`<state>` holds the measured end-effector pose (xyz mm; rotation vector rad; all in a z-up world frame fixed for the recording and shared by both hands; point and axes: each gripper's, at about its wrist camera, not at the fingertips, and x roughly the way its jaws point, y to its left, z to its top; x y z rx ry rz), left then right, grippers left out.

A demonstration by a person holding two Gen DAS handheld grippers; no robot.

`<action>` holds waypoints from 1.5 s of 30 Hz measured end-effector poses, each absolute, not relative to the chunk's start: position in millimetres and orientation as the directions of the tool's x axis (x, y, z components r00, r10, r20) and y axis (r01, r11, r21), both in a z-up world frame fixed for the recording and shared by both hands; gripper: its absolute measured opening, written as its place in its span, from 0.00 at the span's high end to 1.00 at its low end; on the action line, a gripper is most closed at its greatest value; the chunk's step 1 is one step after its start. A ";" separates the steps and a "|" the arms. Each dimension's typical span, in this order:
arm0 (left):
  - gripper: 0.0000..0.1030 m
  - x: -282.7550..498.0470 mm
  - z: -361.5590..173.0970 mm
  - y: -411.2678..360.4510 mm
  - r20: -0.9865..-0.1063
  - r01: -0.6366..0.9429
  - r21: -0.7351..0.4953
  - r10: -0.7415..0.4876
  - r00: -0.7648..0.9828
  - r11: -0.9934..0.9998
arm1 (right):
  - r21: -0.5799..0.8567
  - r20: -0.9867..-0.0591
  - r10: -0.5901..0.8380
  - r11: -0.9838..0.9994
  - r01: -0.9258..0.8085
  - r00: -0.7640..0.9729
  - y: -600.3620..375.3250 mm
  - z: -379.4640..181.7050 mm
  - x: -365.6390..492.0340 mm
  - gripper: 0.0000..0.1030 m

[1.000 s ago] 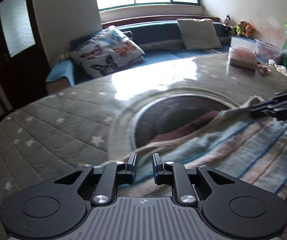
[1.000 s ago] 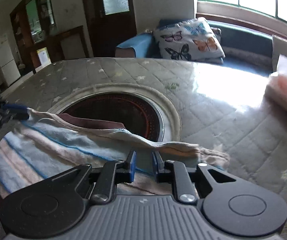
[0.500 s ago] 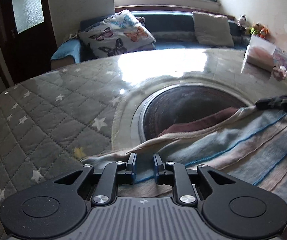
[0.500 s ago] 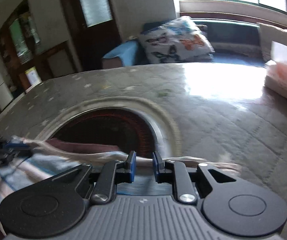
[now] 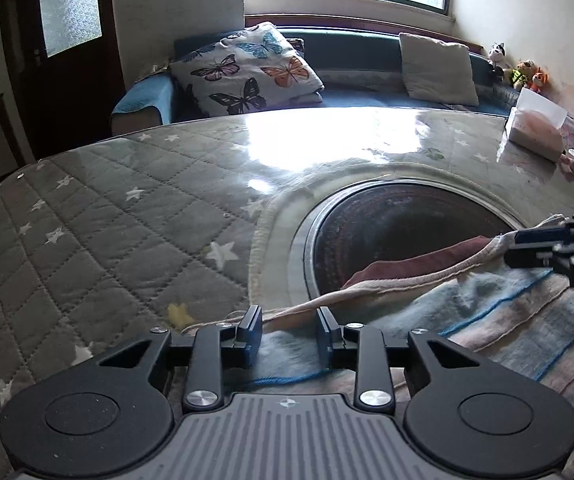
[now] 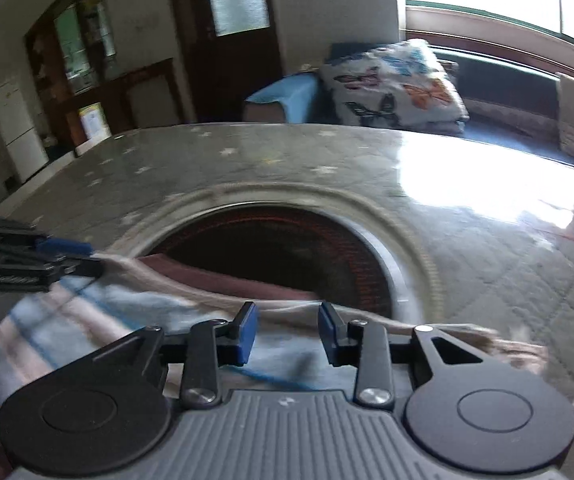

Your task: Fold clothes

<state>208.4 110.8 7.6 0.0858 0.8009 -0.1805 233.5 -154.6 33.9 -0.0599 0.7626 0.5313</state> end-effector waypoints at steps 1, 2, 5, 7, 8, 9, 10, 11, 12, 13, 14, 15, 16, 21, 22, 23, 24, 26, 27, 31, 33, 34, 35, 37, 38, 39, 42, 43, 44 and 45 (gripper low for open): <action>0.69 207.5 7.9 111.5 -0.720 0.195 0.014 -0.125 0.682 0.981 | 0.137 -0.673 0.448 0.857 -0.497 0.588 -148.5 34.1 230.5 0.66; 0.69 207.0 8.0 112.3 -0.720 0.198 0.020 -0.123 0.683 0.980 | 0.132 -0.674 0.456 0.848 -0.513 0.581 -141.9 33.7 227.9 0.64; 0.69 208.2 7.0 115.1 -0.725 0.197 0.029 -0.116 0.679 0.980 | 0.096 -0.676 0.473 0.817 -0.569 0.565 -116.7 31.7 219.5 0.59; 0.69 209.0 6.3 116.9 -0.728 0.197 0.034 -0.111 0.676 0.980 | 0.079 -0.680 0.480 0.800 -0.595 0.555 -101.9 29.3 215.1 0.58; 0.69 209.4 5.9 117.8 -0.730 0.197 0.037 -0.108 0.675 0.980 | 0.081 -0.683 0.485 0.794 -0.603 0.547 -95.0 28.0 213.6 0.56; 0.68 209.8 5.7 118.9 -0.730 0.196 0.035 -0.109 0.675 0.980 | 0.080 -0.684 0.489 0.788 -0.611 0.541 -88.6 26.9 211.4 0.52; 0.68 210.3 5.6 120.1 -0.730 0.195 0.032 -0.110 0.675 0.980 | 0.077 -0.684 0.493 0.782 -0.619 0.538 -83.1 26.1 208.3 0.52; 0.66 210.7 5.4 121.3 -0.730 0.195 0.029 -0.112 0.674 0.980 | 0.073 -0.683 0.496 0.776 -0.626 0.535 -77.6 25.2 205.2 0.51; 0.65 210.6 5.2 122.1 -0.730 0.197 0.029 -0.114 0.674 0.980 | 0.069 -0.682 0.500 0.770 -0.635 0.533 -72.2 25.0 201.7 0.51; 0.65 210.3 4.9 122.9 -0.730 0.199 0.029 -0.115 0.674 0.980 | 0.064 -0.680 0.506 0.762 -0.644 0.531 -67.0 25.7 197.6 0.49; 0.65 210.1 4.6 123.7 -0.730 0.201 0.029 -0.117 0.674 0.979 | 0.060 -0.678 0.512 0.754 -0.655 0.527 -62.2 26.5 193.8 0.48; 0.64 209.9 4.3 124.4 -0.730 0.203 0.029 -0.118 0.674 0.979 | 0.060 -0.676 0.521 0.744 -0.666 0.521 -57.8 27.3 190.5 0.48; 0.64 209.8 4.0 125.0 -0.730 0.204 0.029 -0.119 0.673 0.978 | 0.060 -0.674 0.529 0.734 -0.676 0.515 -53.1 27.8 186.8 0.46; 0.62 209.8 3.4 128.2 -0.727 0.209 0.022 -0.128 0.674 0.978 | 0.046 -0.665 0.563 0.686 -0.726 0.490 -29.3 29.1 163.1 0.41; 0.62 209.7 3.2 128.7 -0.727 0.211 0.021 -0.130 0.674 0.977 | 0.035 -0.662 0.568 0.675 -0.737 0.489 -24.8 29.4 157.1 0.39; 0.61 209.7 3.0 129.1 -0.727 0.213 0.020 -0.132 0.674 0.977 | 0.026 -0.660 0.572 0.666 -0.746 0.487 -20.7 29.5 151.5 0.39; 0.61 209.6 2.8 129.8 -0.726 0.214 0.019 -0.134 0.674 0.977 | 0.016 -0.658 0.576 0.656 -0.755 0.486 -16.6 29.6 145.9 0.38; 0.61 209.4 2.5 131.2 -0.726 0.217 0.017 -0.137 0.674 0.976 | 0.003 -0.655 0.583 0.639 -0.770 0.481 -9.5 29.6 135.8 0.37; 0.60 209.4 2.3 132.0 -0.726 0.218 0.016 -0.139 0.674 0.976 | 0.000 -0.656 0.586 0.629 -0.777 0.475 -6.3 29.0 131.4 0.37; 0.60 209.1 2.1 133.5 -0.725 0.217 0.010 -0.142 0.674 0.976 | -0.020 -0.649 0.599 0.603 -0.798 0.469 5.1 28.7 114.5 0.37; 0.59 208.5 1.7 133.4 -0.723 0.215 0.010 -0.141 0.676 0.977 | -0.016 -0.645 0.608 0.595 -0.804 0.462 8.8 28.7 108.4 0.37; 0.59 208.3 1.4 133.4 -0.722 0.214 0.011 -0.141 0.677 0.977 | -0.009 -0.645 0.613 0.591 -0.807 0.456 10.7 28.1 105.3 0.36; 0.58 208.2 1.2 133.4 -0.722 0.214 0.012 -0.140 0.678 0.977 | -0.007 -0.645 0.617 0.586 -0.810 0.451 13.0 27.1 101.5 0.36; 0.57 207.8 0.8 132.6 -0.721 0.212 0.014 -0.137 0.679 0.977 | -0.024 -0.643 0.618 0.574 -0.819 0.452 18.3 24.2 92.1 0.36; 0.57 207.6 0.8 132.2 -0.721 0.211 0.015 -0.136 0.680 0.977 | -0.048 -0.637 0.615 0.569 -0.821 0.465 19.9 23.4 87.8 0.36; 0.56 207.2 0.9 132.1 -0.721 0.209 0.014 -0.135 0.680 0.978 | -0.069 -0.632 0.613 0.566 -0.822 0.475 21.3 22.9 83.9 0.36; 0.56 205.8 2.1 132.9 -0.720 0.200 0.012 -0.131 0.681 0.980 | -0.053 -0.628 0.621 0.567 -0.822 0.469 17.3 26.6 81.9 0.36; 0.56 204.1 3.5 133.7 -0.717 0.195 0.010 -0.129 0.685 0.981 | -0.041 -0.626 0.627 0.567 -0.823 0.463 14.5 28.6 81.8 0.35; 0.56 202.2 5.1 134.6 -0.714 0.190 0.009 -0.127 0.689 0.982 | -0.027 -0.624 0.634 0.566 -0.824 0.456 10.3 31.3 81.8 0.34; 0.55 199.7 7.3 135.0 -0.710 0.181 0.010 -0.120 0.694 0.983 | -0.015 -0.623 0.639 0.567 -0.823 0.451 6.3 33.7 81.5 0.33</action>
